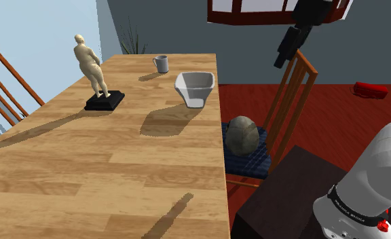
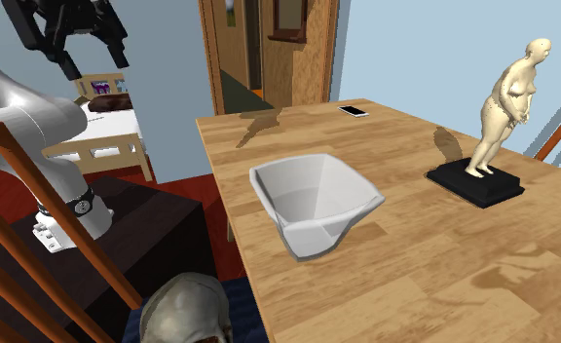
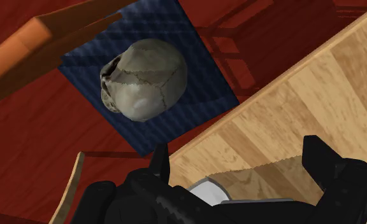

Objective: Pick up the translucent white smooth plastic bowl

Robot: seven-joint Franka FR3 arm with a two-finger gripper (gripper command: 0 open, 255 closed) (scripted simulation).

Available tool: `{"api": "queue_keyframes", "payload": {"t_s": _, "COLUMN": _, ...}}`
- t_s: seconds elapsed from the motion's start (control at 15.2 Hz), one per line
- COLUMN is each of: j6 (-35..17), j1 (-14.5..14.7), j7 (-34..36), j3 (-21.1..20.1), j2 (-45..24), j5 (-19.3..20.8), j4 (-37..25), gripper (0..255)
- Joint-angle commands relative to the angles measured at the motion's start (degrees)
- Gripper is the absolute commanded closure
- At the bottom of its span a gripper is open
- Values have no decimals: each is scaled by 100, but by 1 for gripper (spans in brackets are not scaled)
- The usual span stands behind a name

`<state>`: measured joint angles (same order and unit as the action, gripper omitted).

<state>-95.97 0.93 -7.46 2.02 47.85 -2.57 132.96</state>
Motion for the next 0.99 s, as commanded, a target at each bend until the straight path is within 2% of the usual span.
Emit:
{"api": "queue_keyframes", "payload": {"t_s": 0.0, "j6": 0, "j1": 0, "j7": 0, "j3": 0, "j2": 0, "j5": 0, "j4": 0, "gripper": 0}}
{"api": "queue_keyframes", "payload": {"t_s": 0.46, "j6": -765, "j1": 20, "j7": -136, "j3": 251, "j2": -1560, "j5": -151, "j4": -663, "gripper": 0}}
{"api": "queue_keyframes", "payload": {"t_s": 0.92, "j6": -1193, "j1": 62, "j7": -334, "j3": 507, "j2": -3166, "j5": -446, "j4": -1686, "gripper": 0}}
